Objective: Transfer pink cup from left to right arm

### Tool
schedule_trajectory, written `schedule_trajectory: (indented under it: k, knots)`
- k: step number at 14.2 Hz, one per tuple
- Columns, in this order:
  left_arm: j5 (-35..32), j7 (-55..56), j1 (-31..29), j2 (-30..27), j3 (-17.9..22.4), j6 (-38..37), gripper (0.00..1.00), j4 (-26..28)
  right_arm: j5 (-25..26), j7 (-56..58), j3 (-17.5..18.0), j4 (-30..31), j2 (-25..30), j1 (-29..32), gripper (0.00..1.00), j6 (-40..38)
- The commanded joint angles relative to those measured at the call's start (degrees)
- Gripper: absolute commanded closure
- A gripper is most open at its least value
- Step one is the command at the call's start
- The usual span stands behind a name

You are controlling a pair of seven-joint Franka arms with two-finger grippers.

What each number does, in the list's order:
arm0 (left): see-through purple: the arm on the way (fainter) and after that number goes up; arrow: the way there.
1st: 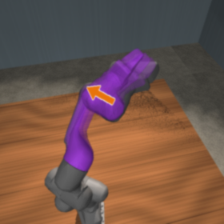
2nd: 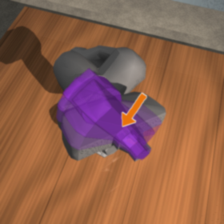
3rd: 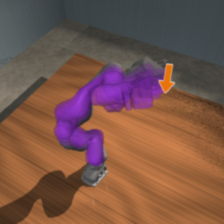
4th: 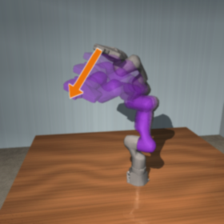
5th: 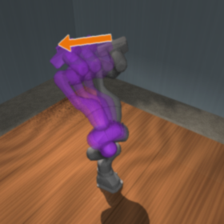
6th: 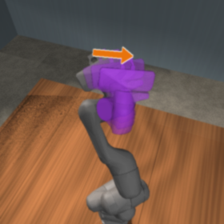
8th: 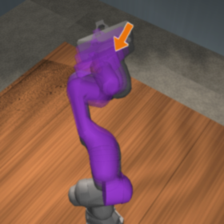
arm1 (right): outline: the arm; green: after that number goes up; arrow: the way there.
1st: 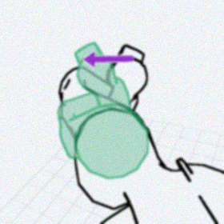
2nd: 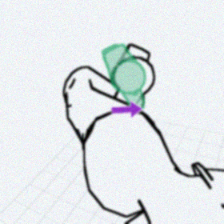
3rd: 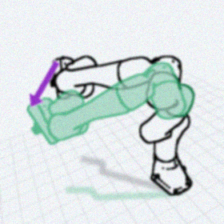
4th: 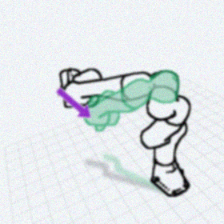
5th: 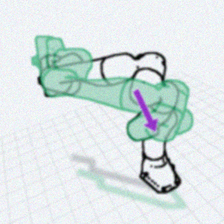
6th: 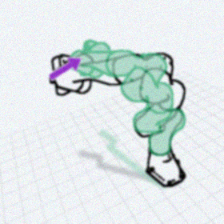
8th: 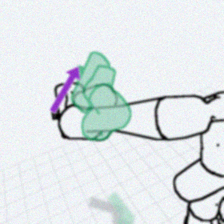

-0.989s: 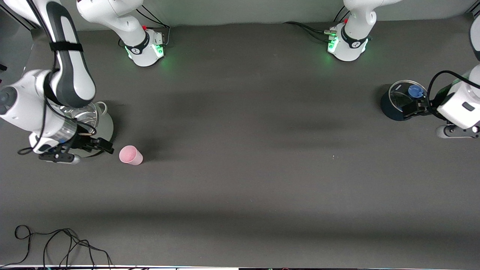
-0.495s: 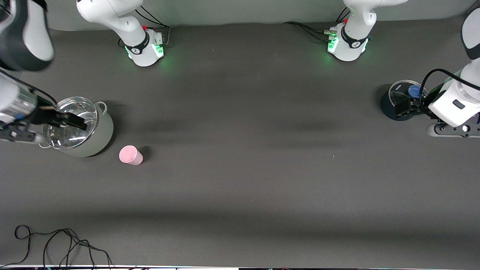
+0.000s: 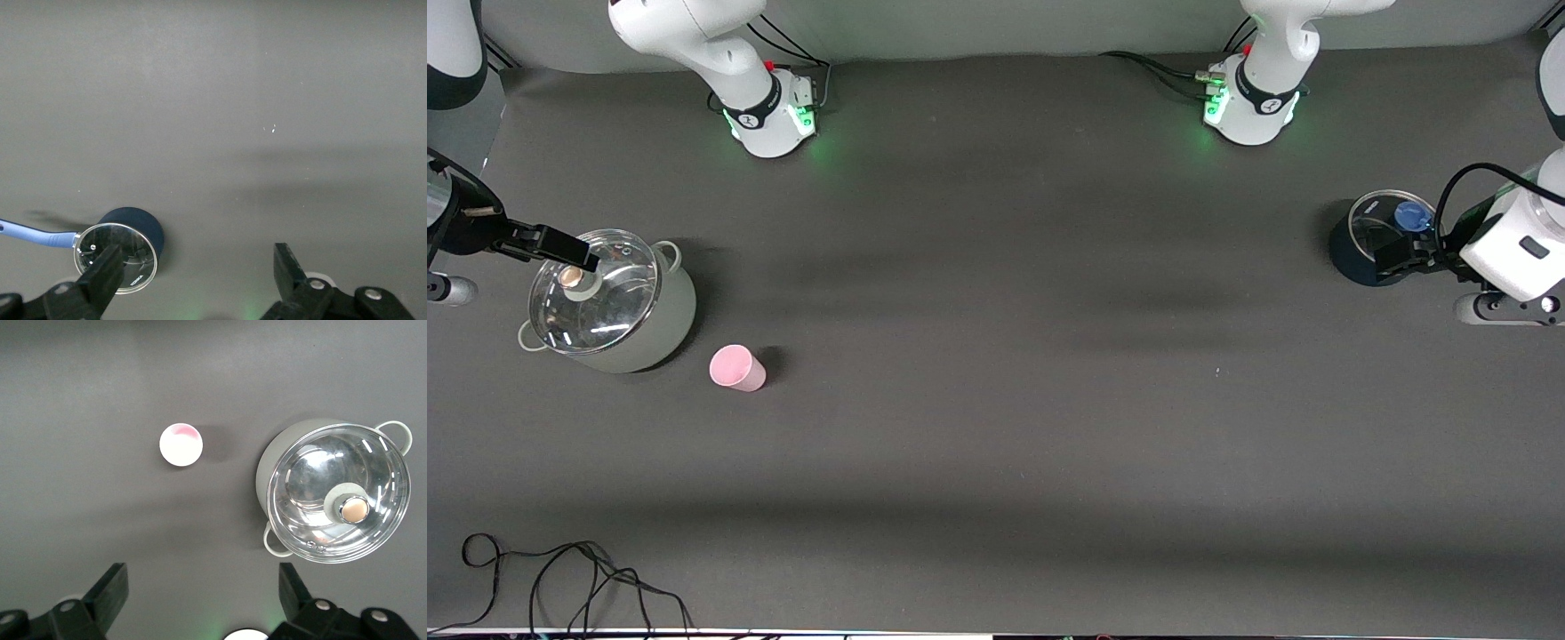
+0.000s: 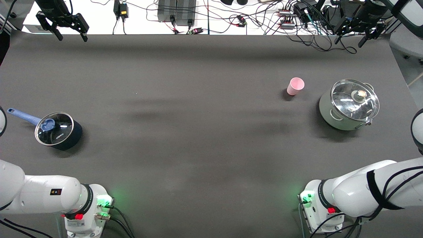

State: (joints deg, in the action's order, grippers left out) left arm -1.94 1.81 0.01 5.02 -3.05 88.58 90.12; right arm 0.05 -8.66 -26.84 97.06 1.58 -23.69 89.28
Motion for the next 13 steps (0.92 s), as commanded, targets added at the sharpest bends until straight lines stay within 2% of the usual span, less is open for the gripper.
schedule_trajectory:
  k: [1, 6, 7, 11, 13]
  knots:
    - [0.62, -0.67, 1.4, -1.24, 1.55, 0.36, 0.0, 0.4, 1.35, -1.36, -0.32, -0.38, 0.09, -0.31, 0.0, -0.86]
    - [2.99, -3.04, 1.05, -1.68, 1.82, -0.08, 0.0, 0.49, 1.35, -1.19, 0.38, -0.38, 0.09, 1.0, 0.0, -0.86]
    - [2.99, -3.04, 1.05, -1.77, 1.82, -0.08, 0.0, 0.49, 1.35, -0.92, 2.04, -0.38, 0.0, 3.19, 0.0, -0.86]
    - [1.85, -3.13, 1.31, -1.6, 1.55, 0.01, 0.0, 0.32, 1.35, -0.66, 14.41, -0.38, 0.27, 14.08, 0.0, -0.86]
    - [1.33, -3.13, 1.4, -1.25, 1.47, -0.08, 0.0, -0.65, 1.35, -0.4, 18.91, -0.47, 0.0, 17.61, 0.0, -0.86]
